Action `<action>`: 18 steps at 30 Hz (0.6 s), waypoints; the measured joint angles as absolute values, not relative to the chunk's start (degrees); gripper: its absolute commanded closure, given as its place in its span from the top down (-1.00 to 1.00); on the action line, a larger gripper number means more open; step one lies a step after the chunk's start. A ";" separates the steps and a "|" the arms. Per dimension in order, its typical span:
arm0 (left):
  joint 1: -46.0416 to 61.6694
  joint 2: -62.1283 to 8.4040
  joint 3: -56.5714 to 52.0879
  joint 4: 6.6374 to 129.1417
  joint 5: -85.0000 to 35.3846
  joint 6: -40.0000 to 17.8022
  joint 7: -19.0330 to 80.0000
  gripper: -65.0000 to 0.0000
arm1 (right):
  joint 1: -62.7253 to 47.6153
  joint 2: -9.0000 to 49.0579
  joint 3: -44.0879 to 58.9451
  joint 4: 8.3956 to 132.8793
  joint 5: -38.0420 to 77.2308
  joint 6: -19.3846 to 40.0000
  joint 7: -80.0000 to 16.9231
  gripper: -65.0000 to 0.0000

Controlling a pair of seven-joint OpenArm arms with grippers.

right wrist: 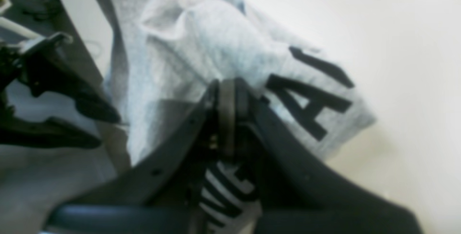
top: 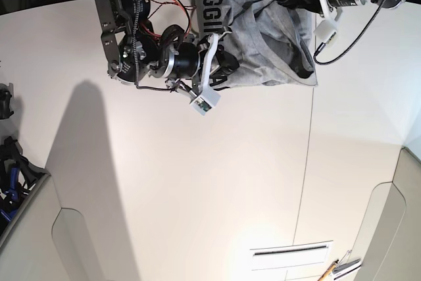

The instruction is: Fold the T-shirt properly

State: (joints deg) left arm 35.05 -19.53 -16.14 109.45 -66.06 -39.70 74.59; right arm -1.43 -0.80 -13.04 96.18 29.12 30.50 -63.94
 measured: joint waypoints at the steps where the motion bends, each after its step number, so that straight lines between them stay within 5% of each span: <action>1: 35.05 -19.53 -16.23 109.45 -66.46 -39.70 74.46 -0.26 | -1.43 -0.80 -13.04 96.01 29.12 30.52 -63.86 -1.00; 18: 33.87 -19.68 -19.53 109.45 -66.54 -39.70 73.14 -0.26 | -1.43 -0.80 -13.04 95.98 29.32 30.52 -63.86 -1.00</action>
